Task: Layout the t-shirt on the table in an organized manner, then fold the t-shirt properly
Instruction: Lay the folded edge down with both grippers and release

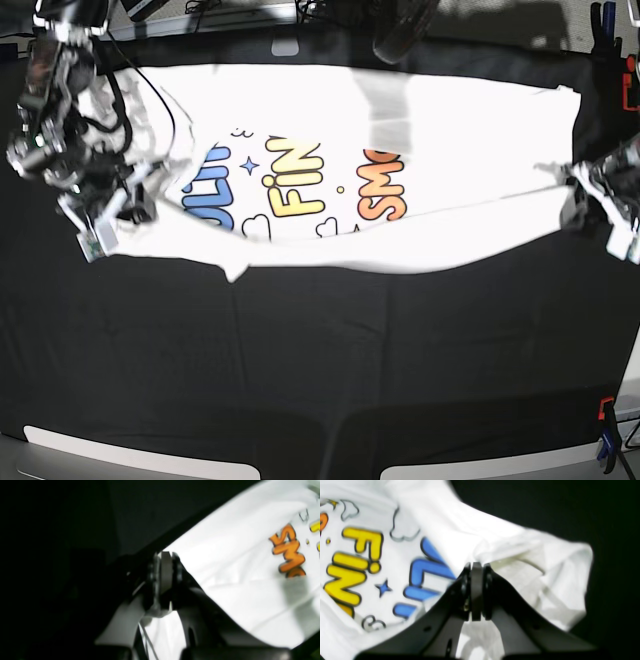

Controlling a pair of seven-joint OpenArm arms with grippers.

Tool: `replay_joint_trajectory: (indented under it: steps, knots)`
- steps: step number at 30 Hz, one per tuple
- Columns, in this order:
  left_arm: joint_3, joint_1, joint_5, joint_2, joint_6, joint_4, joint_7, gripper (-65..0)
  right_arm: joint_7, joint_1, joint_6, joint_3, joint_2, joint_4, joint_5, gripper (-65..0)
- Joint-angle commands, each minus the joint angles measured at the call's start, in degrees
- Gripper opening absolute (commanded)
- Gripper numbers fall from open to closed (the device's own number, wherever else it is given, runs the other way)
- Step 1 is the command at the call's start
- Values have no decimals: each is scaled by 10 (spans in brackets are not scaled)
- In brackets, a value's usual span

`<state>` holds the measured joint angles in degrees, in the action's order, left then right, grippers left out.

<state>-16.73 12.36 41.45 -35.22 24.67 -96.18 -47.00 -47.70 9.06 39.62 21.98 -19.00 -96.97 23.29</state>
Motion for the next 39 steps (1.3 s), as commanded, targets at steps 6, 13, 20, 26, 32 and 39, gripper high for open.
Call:
replay_joint_trajectory:
  steps: [6, 13, 20, 26, 32, 39]
  knots:
    - [-6, 34, 3, -12, 2, -45, -17, -650, 11, 48, 4, 54, -9, -68, 27, -650]
    - [-6, 38, -35, -12, 2, -50, -27, -650, 10, 90, 4, 88, -9, -79, 28, -650]
    - [-6, 39, -35, -12, 4, -50, -48, -650, 7, 112, 4, 91, -9, -79, 30, -650]
    - [-6, 40, 15, -11, 38, -50, -59, -650, -9, 113, 4, 92, -9, -79, 83, -650]
    - [-6, 40, 26, -12, 45, -52, -76, -650, -39, 113, 4, 102, -9, -79, 83, -650]
    - [-6, 52, 26, -12, 45, -52, -89, -650, -55, 113, 4, 163, -9, -79, 131, -650]
